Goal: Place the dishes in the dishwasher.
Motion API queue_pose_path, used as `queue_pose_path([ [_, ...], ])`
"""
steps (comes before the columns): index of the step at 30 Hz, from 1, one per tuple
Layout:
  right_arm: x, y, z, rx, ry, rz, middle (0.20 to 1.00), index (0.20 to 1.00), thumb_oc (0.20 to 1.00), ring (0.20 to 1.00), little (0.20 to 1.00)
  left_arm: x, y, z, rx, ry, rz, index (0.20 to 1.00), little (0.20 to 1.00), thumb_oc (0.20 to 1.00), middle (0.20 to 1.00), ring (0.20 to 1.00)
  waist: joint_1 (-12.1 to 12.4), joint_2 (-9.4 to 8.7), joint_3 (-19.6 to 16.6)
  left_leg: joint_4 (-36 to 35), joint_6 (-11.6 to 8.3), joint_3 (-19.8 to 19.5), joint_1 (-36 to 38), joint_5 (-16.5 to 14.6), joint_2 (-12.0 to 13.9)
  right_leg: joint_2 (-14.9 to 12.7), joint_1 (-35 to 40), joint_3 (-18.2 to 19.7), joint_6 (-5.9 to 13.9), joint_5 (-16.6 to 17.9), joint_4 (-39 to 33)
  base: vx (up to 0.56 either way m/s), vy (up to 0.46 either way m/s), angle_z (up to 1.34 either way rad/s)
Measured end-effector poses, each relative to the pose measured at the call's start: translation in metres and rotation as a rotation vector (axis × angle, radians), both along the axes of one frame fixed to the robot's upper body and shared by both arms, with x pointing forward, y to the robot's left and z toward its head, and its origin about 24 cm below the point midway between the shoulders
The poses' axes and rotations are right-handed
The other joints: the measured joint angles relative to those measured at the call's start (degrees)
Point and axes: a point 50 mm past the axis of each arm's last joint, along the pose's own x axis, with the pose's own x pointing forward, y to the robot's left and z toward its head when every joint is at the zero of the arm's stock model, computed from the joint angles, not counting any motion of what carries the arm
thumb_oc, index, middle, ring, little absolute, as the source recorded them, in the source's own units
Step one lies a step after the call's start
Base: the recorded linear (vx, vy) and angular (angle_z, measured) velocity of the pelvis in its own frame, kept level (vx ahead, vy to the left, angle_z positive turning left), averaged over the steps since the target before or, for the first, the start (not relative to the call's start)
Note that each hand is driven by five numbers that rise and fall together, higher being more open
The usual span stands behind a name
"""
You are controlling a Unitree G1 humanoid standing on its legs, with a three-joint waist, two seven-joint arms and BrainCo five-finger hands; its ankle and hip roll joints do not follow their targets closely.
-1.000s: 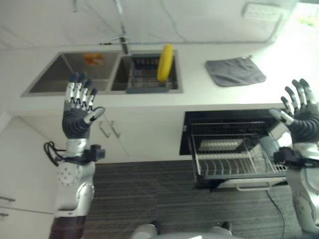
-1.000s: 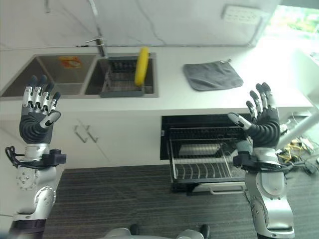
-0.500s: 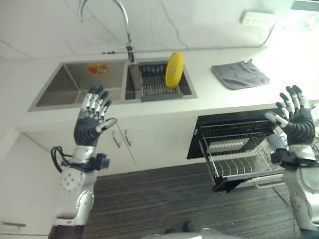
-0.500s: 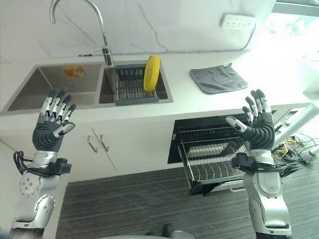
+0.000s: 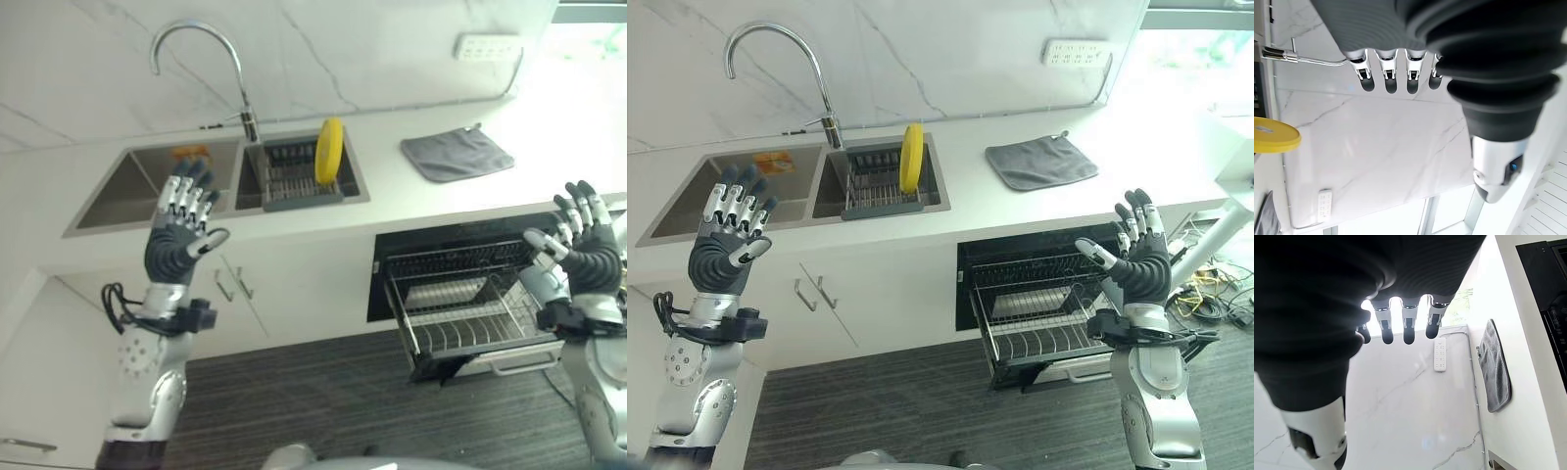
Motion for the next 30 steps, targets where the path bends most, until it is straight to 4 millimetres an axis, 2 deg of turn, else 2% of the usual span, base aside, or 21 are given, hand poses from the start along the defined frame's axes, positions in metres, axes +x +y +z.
queue_pose_path([
  [1, 0.003, 0.0, 0.001, 0.001, -0.008, 0.001, 1.0, 1.0, 1.0, 1.0, 1.0, 0.001, -0.003, 0.0, -0.005, 0.001, -0.008, 1.0, 1.0, 1.0, 1.0, 1.0, -0.55, 0.35, 0.24, -7.53, -1.59, 0.83, 1.57, 1.36, 1.79, 0.01, -0.01, 0.05, 0.64, 0.32, -0.66, 0.21, 0.266, 0.26],
  [2, 0.007, 0.0, 0.0, 0.006, 0.0, 0.003, 1.0, 1.0, 1.0, 1.0, 1.0, 0.002, -0.007, -0.002, -0.016, 0.006, -0.021, 1.0, 1.0, 1.0, 1.0, 1.0, -0.23, 1.47, 1.08, -20.34, -3.96, -0.93, 4.86, 5.72, 3.35, -0.04, 0.44, 0.27, 1.22, 0.2, -0.66, 0.19, 0.214, 0.14],
  [3, 0.008, -0.002, -0.002, 0.002, 0.01, 0.003, 1.0, 1.0, 1.0, 1.0, 1.0, 0.003, -0.009, -0.002, -0.021, 0.007, -0.022, 1.0, 1.0, 1.0, 1.0, 1.0, 0.18, 2.23, 1.58, -23.46, -5.62, -3.54, 4.67, 8.05, 5.16, -0.12, 1.0, 0.45, 1.75, -0.37, -0.67, 0.26, 0.251, -0.05],
  [4, 0.008, -0.003, -0.002, -0.013, 0.016, 0.004, 1.0, 1.0, 1.0, 1.0, 1.0, 0.004, -0.009, -0.002, -0.023, 0.007, -0.019, 1.0, 1.0, 1.0, 1.0, 1.0, 0.38, 2.96, 2.11, -23.64, -5.96, -4.66, 3.6, 9.73, 6.46, -0.15, 1.64, 0.52, 1.6, -0.84, -0.84, 0.22, 0.189, -0.05],
  [5, 0.007, -0.006, 0.0, -0.026, 0.016, 0.001, 1.0, 1.0, 1.0, 1.0, 1.0, 0.003, -0.008, -0.003, -0.026, 0.01, -0.016, 1.0, 1.0, 1.0, 1.0, 1.0, 0.53, 3.75, 2.53, -22.62, -5.98, -5.47, 2.01, 10.23, 7.73, -0.43, 2.61, 0.59, 2.44, -1.31, -1.01, 0.29, 0.255, 0.01],
  [7, 0.005, -0.013, 0.003, -0.015, 0.005, -0.021, 1.0, 1.0, 1.0, 1.0, 1.0, 0.004, -0.005, -0.008, -0.026, 0.026, -0.009, 1.0, 1.0, 1.0, 1.0, 1.0, 1.31, 4.07, 2.67, -20.18, -6.33, -5.33, -1.29, 10.55, 7.66, -1.95, 4.09, 0.52, 4.16, -2.44, -1.01, 0.29, 0.282, -0.04],
  [8, 0.004, -0.015, 0.004, -0.019, -0.001, -0.029, 1.0, 1.0, 1.0, 1.0, 1.0, 0.003, -0.002, -0.011, -0.022, 0.037, -0.002, 1.0, 1.0, 1.0, 1.0, 1.0, 1.75, 4.08, 2.66, -20.38, -6.02, -6.95, -1.4, 10.71, 6.85, -2.74, 4.72, 1.23, 5.3, -3.06, -0.98, 0.25, 0.269, -0.41],
  [9, 0.002, -0.015, 0.003, -0.018, 0.001, -0.029, 1.0, 1.0, 1.0, 1.0, 1.0, 0.0, 0.002, -0.012, -0.016, 0.045, 0.013, 1.0, 1.0, 1.0, 1.0, 1.0, 2.97, 4.24, 2.43, -19.66, -4.1, -8.62, -0.38, 12.54, 5.26, -4.29, 5.71, 3.31, 6.99, -4.07, -0.21, 0.25, 0.285, -0.61],
  [10, 0.0, -0.013, -0.001, -0.018, 0.02, -0.015, 1.0, 1.0, 1.0, 1.0, 1.0, -0.002, 0.007, -0.012, -0.012, 0.045, 0.033, 1.0, 1.0, 1.0, 1.0, 1.0, 3.78, 2.78, 2.34, -18.78, -2.56, -7.78, 0.78, 13.59, 2.78, -6.41, 6.53, 5.33, 7.77, -4.59, -0.2, 0.24, 0.278, -0.54],
  [11, -0.003, -0.011, -0.001, -0.02, 0.023, -0.005, 1.0, 1.0, 1.0, 1.0, 1.0, -0.002, 0.01, -0.009, -0.005, 0.034, 0.044, 1.0, 1.0, 1.0, 1.0, 1.0, 3.67, 0.6, 2.31, -18.87, -0.77, -7.23, 1.64, 12.92, 0.56, -8.33, 7.04, 5.9, 7.66, -4.47, 0.18, 0.24, 0.281, -0.18],
  [12, -0.005, -0.009, -0.001, -0.011, 0.019, 0.004, 1.0, 1.0, 1.0, 1.0, 1.0, -0.002, 0.012, -0.006, 0.008, 0.024, 0.048, 1.0, 1.0, 1.0, 1.0, 1.0, 3.25, -0.9, 2.39, -19.76, 0.69, -6.8, 2.52, 12.17, -2.02, -10.73, 7.39, 6.43, 8.57, -3.69, 1.25, 0.18, 0.204, 0.11],
  [13, -0.005, -0.008, -0.001, 0.001, 0.012, 0.008, 1.0, 1.0, 1.0, 1.0, 1.0, 0.0, 0.01, -0.004, 0.016, 0.022, 0.039, 1.0, 1.0, 1.0, 1.0, 1.0, 3.07, -1.49, 2.45, -20.92, 2.16, -6.7, 3.96, 12.39, -3.05, -11.58, 7.62, 6.32, 9.96, -2.25, 2.29, 0.2, 0.233, 0.13],
  [16, -0.005, -0.004, 0.005, 0.008, -0.02, 0.012, 1.0, 1.0, 1.0, 1.0, 1.0, 0.005, 0.008, 0.005, 0.035, -0.008, 0.021, 1.0, 1.0, 1.0, 1.0, 1.0, 3.39, -1.8, 2.32, -23.55, 4.14, -6.65, 7.5, 11.97, -5.27, -13.21, 8.66, 3.73, 12.27, 0.88, 3.89, 0.18, 0.228, 0.1],
  [17, -0.004, -0.002, 0.009, 0.008, -0.038, 0.017, 1.0, 1.0, 1.0, 1.0, 1.0, 0.006, 0.007, 0.007, 0.036, -0.018, 0.018, 1.0, 1.0, 1.0, 1.0, 1.0, 3.5, -1.22, 2.55, -23.64, 4.55, -6.74, 7.96, 11.77, -5.55, -13.67, 8.75, 3.07, 12.87, 1.27, 4.31, 0.2, 0.257, 0.11],
  [19, -0.002, -0.002, 0.012, 0.025, -0.059, 0.006, 1.0, 1.0, 1.0, 1.0, 1.0, 0.007, 0.006, 0.012, 0.13, -0.03, 0.083, 1.0, 1.0, 1.0, 1.0, 1.0, 4.67, -1.32, 2.45, -23.21, 5.2, -7.08, 8.49, 10.37, -6.57, -14.13, 9.29, 3.24, 13.89, 2.76, 4.45, 0.22, 0.313, 0.09],
  [23, -0.001, -0.001, 0.012, 0.052, -0.067, -0.015, 1.0, 1.0, 1.0, 1.0, 1.0, 0.005, 0.004, 0.022, 0.238, -0.073, 0.128, 1.0, 1.0, 1.0, 1.0, 1.0, 5.39, -1.11, 2.36, -24.25, 5.8, -8.41, 9.4, 9.91, -7.67, -15.14, 9.4, 3.15, 14.65, 3.24, 6.87, 0.12, 0.247, 0.22],
  [26, -0.001, 0.001, 0.008, 0.086, -0.069, -0.018, 1.0, 1.0, 1.0, 1.0, 1.0, 0.006, 0.003, 0.021, 0.272, -0.073, 0.127, 1.0, 1.0, 1.0, 1.0, 1.0, 5.74, -0.39, 1.95, -24.24, 7.46, -8.37, 10.48, 8.5, -8.47, -16.33, 6.39, 3.48, 16.94, 5.33, 13.94, 0.17, 0.331, 0.07],
  [27, -0.001, 0.001, 0.008, 0.084, -0.067, -0.017, 1.0, 1.0, 1.0, 1.0, 1.0, 0.007, 0.003, 0.02, 0.276, -0.054, 0.121, 1.0, 1.0, 1.0, 1.0, 1.0, 5.6, -0.02, 1.81, -24.24, 8.7, -8.46, 10.79, 7.73, -9.07, -17.57, 4.2, 5.09, 16.72, 6.64, 17.71, 0.21, 0.444, -0.03],
  [28, 0.0, 0.001, 0.007, 0.085, -0.063, -0.017, 1.0, 1.0, 1.0, 1.0, 1.0, 0.007, 0.002, 0.019, 0.277, -0.047, 0.118, 1.0, 1.0, 1.0, 1.0, 1.0, 5.46, 0.03, 1.83, -24.24, 9.25, -8.35, 11.1, 7.36, -9.23, -17.73, 3.09, 5.52, 16.86, 5.51, 19.68, 0.14, 0.324, -0.08],
  [29, -0.001, 0.001, 0.007, 0.082, -0.062, -0.015, 1.0, 1.0, 1.0, 1.0, 1.0, 0.007, 0.002, 0.018, 0.276, -0.04, 0.116, 1.0, 1.0, 1.0, 1.0, 1.0, 5.5, -0.12, 1.78, -23.8, 9.97, -8.21, 11.17, 6.66, -9.8, -16.86, 1.18, 6.42, 15.6, 6.15, 22.64, 0.12, 0.3, -0.14],
  [30, -0.002, 0.001, 0.007, 0.079, -0.061, -0.017, 1.0, 1.0, 1.0, 1.0, 1.0, 0.006, 0.003, 0.015, 0.284, -0.028, 0.109, 1.0, 1.0, 1.0, 1.0, 1.0, 5.53, 0.38, 1.79, -23.12, 10.46, -8.05, 11.31, 6.04, -9.85, -17.15, -0.95, 8.99, 16.49, 7.96, 26.37, 0.08, 0.177, -0.02],
])
